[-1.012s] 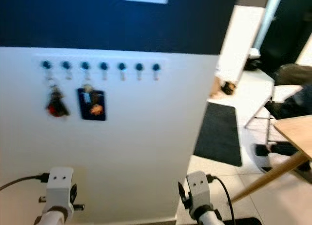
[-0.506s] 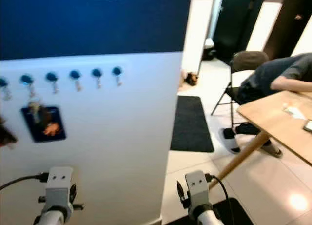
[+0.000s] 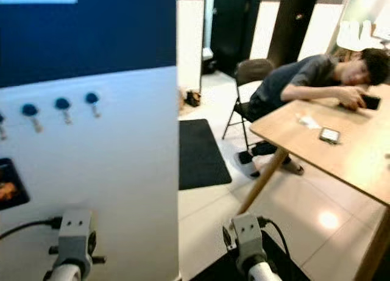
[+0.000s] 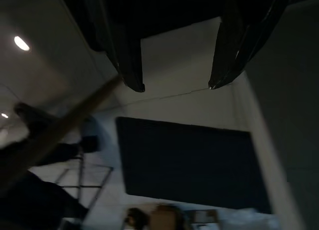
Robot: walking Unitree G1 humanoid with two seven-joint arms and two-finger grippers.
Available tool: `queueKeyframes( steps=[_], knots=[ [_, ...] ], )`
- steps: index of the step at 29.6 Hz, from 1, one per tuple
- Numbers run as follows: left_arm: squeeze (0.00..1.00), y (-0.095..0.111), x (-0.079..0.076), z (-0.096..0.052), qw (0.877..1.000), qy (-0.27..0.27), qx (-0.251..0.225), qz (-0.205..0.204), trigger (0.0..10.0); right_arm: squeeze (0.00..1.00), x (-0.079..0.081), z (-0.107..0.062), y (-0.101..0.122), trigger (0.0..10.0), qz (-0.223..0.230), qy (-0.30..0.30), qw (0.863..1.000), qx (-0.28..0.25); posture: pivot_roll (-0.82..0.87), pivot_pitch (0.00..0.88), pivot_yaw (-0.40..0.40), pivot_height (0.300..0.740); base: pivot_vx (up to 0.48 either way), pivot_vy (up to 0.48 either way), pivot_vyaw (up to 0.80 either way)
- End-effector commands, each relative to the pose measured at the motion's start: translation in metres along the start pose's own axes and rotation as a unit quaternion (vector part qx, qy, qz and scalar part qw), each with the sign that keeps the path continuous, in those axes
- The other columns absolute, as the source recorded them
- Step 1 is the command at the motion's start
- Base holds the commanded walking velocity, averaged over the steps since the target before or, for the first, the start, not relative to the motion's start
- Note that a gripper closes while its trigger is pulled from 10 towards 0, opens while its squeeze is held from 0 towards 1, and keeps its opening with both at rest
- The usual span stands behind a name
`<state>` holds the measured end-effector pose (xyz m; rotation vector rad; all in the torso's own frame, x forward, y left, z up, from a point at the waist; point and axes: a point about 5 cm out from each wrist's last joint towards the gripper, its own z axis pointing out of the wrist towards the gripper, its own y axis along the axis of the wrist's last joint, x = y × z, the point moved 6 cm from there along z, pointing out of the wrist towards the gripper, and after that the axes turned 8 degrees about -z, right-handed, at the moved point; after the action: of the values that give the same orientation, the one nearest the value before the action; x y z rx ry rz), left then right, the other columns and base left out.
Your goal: Hang keys on a hook
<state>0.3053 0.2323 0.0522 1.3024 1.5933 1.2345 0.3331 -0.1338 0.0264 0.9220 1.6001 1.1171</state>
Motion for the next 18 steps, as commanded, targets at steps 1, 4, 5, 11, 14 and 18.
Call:
queueKeyframes(
  steps=[1,4,5,11,14,18],
  knots=[
    [0.00,-0.0031,0.0005,-0.0009,1.000,0.000,0.004,0.007,10.0,0.00,-0.0003,-0.0020,-0.0047,10.0,0.002,0.000,1.000,0.008,0.11,0.067,-0.023,0.740,0.000,0.000,-0.80],
    [0.00,-0.0028,0.0003,-0.0011,1.000,0.000,0.004,0.007,10.0,0.00,-0.0003,-0.0020,-0.0048,10.0,0.002,0.000,1.000,0.008,0.11,0.068,-0.023,0.740,0.000,0.000,-0.80],
    [0.00,-0.0028,0.0002,-0.0011,1.000,-0.001,0.004,0.007,10.0,0.00,-0.0003,-0.0020,-0.0048,10.0,0.002,0.000,1.000,0.008,0.11,0.069,-0.023,0.740,0.000,0.000,-0.80],
    [0.00,-0.0027,-0.0005,-0.0011,1.000,-0.002,0.004,0.006,10.0,0.00,0.0004,-0.0021,-0.0050,10.0,0.002,0.001,1.000,0.009,0.11,0.071,-0.022,0.740,0.000,0.000,-0.80],
    [0.00,-0.0026,-0.0006,-0.0011,1.000,-0.002,0.004,0.007,10.0,0.00,0.0003,-0.0022,-0.0051,10.0,0.002,0.001,1.000,0.009,0.11,0.072,-0.021,0.740,0.000,0.000,-0.80],
    [0.00,-0.0025,-0.0008,-0.0012,1.000,-0.003,0.004,0.007,10.0,0.00,0.0003,-0.0024,-0.0053,10.0,0.002,0.000,1.000,0.010,0.11,0.074,-0.021,0.740,0.000,0.000,-0.80]
  ],
)
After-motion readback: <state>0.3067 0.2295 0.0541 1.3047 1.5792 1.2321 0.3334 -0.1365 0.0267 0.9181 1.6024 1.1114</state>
